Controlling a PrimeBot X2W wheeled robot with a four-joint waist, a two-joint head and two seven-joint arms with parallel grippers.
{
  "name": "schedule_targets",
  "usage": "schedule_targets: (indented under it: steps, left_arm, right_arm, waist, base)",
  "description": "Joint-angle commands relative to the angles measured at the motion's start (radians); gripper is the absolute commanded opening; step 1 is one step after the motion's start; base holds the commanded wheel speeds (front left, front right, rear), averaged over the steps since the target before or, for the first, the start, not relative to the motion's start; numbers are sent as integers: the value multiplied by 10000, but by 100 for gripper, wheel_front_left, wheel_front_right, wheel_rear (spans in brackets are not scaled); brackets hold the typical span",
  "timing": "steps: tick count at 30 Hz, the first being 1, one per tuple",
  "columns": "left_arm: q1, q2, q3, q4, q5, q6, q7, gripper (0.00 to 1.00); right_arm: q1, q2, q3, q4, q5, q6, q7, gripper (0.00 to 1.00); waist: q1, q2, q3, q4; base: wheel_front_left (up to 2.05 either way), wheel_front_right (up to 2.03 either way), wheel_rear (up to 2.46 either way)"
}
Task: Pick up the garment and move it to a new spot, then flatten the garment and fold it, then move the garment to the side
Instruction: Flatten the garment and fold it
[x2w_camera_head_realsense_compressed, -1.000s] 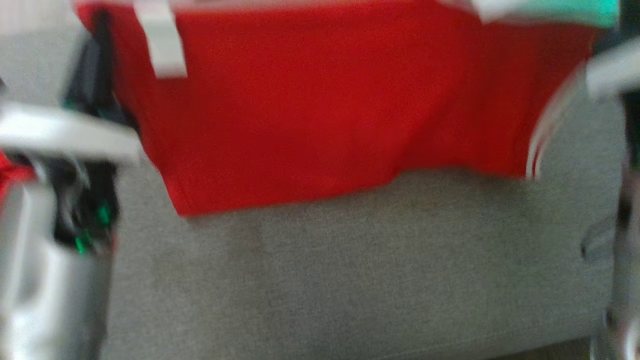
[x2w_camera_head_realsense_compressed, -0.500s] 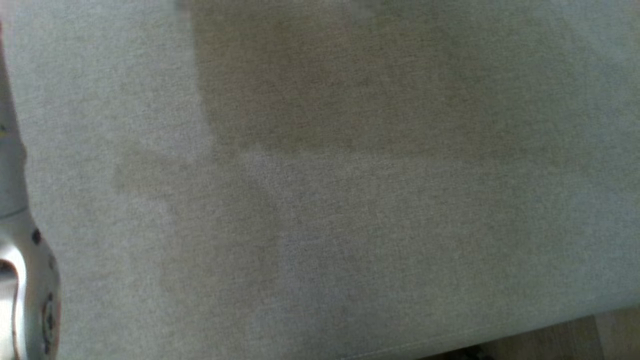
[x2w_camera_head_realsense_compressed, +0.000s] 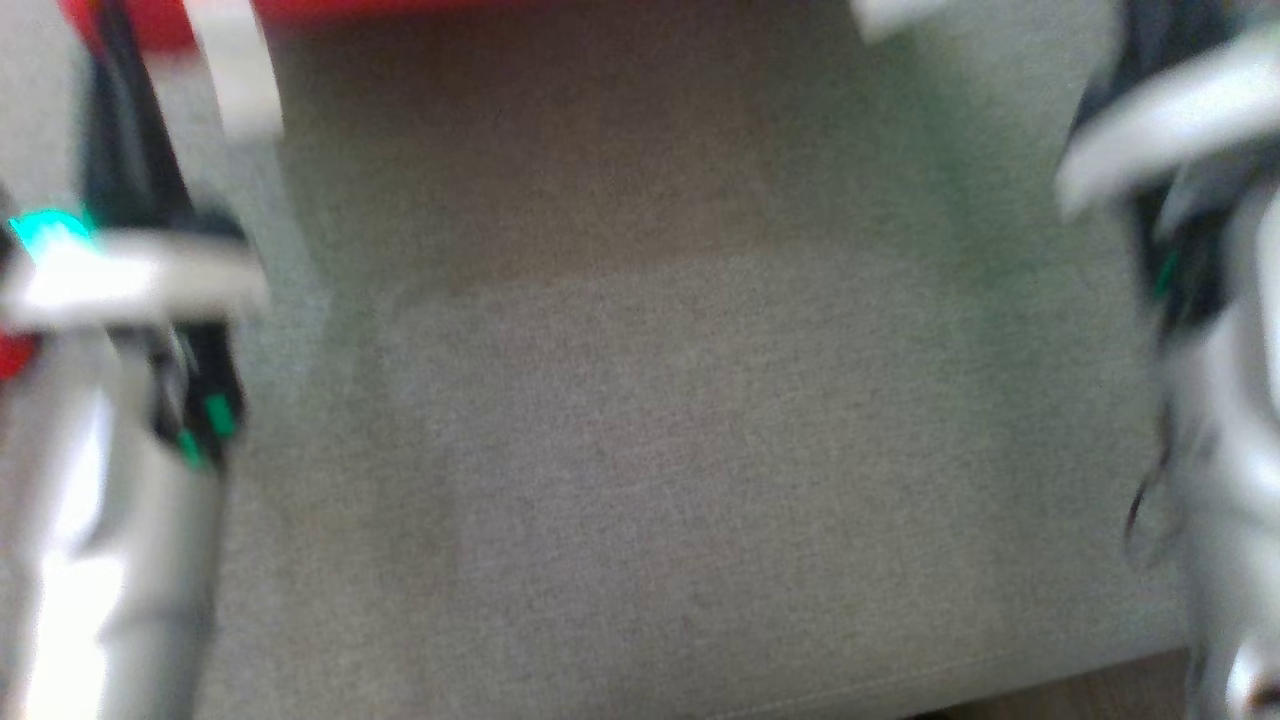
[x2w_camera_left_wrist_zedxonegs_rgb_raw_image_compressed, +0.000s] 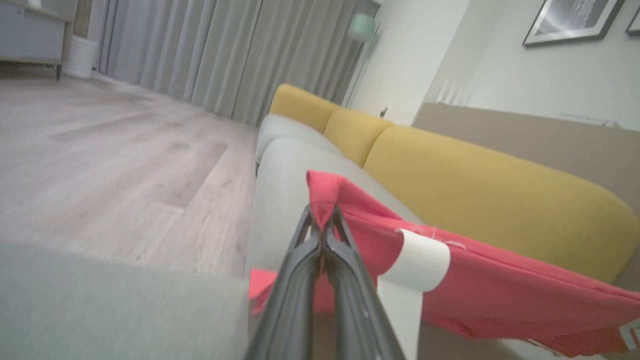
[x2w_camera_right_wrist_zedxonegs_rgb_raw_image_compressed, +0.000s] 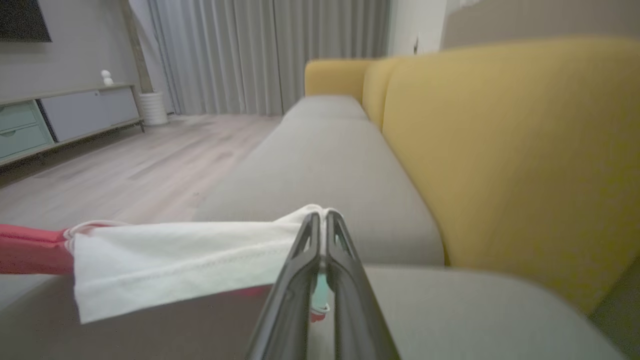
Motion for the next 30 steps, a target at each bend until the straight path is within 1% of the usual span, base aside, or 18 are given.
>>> schedule_targets:
  steps: [1,5,9,12,16,18,22,24,27,30]
  left_arm:
    - [618,256,347,-414,20,24,-144,0]
    - [2789,-178,214,-680,118,286,-220,0]
    - [4468,-313,-120,-1007,522,702,-235,0]
    - [5420,-356,-272,-1349,646,1010,-151,0]
    - [6584,-322,-548,-1957,859,1501,293,0]
    - [7166,-279,-713,-2340,907,1712,671,0]
    - [8138,-44,-973,-3173,983,1992,1378,0]
    - [8491,79,-1018,-3611,981,2098,1636,0]
    - [8640,219,-1054,-4122,985,2109,1806,0]
    - [8331,251,-1163,-4256,1022,1969,1848,0]
  right_arm:
    - [971,266,-149,-742,167,-7,274,0]
    - [3636,919,-767,-1644,317,-7,966,0]
    - [5743,1452,-1387,-2608,206,-7,1698,0]
    - [6999,1665,-1717,-3351,-17,-7,2366,0]
    - [8321,1790,-1985,-4238,-258,-7,3489,0]
    - [8843,1813,-2094,-4676,-347,-7,4099,0]
    - [9675,1825,-2421,-5359,-146,-7,5257,0]
    - [9917,1827,-2549,-5731,-87,-7,5632,0]
    - [9858,1828,-2612,-6222,-71,-7,5737,0]
    - [9359,1828,-2457,-6491,-113,-7,5584,0]
  waist:
    - [1,0,-558,35]
    - [1,0,-1307,168]
    - [1,0,-1940,294]
    - [1,0,-2226,371]
    - [1,0,-2421,412]
    - [1,0,-2476,397]
    - [1,0,-2556,407]
    - [1,0,-2577,445]
    - [1,0,-2534,523]
    - [1,0,-2448,609]
  base:
    - [0,0,0]
    - [0,0,0]
    - [0,0,0]
    - [0,0,0]
    - [0,0,0]
    - [0,0,0]
    - [0,0,0]
    - [0,0,0]
    - [0,0,0]
    - [0,0,0]
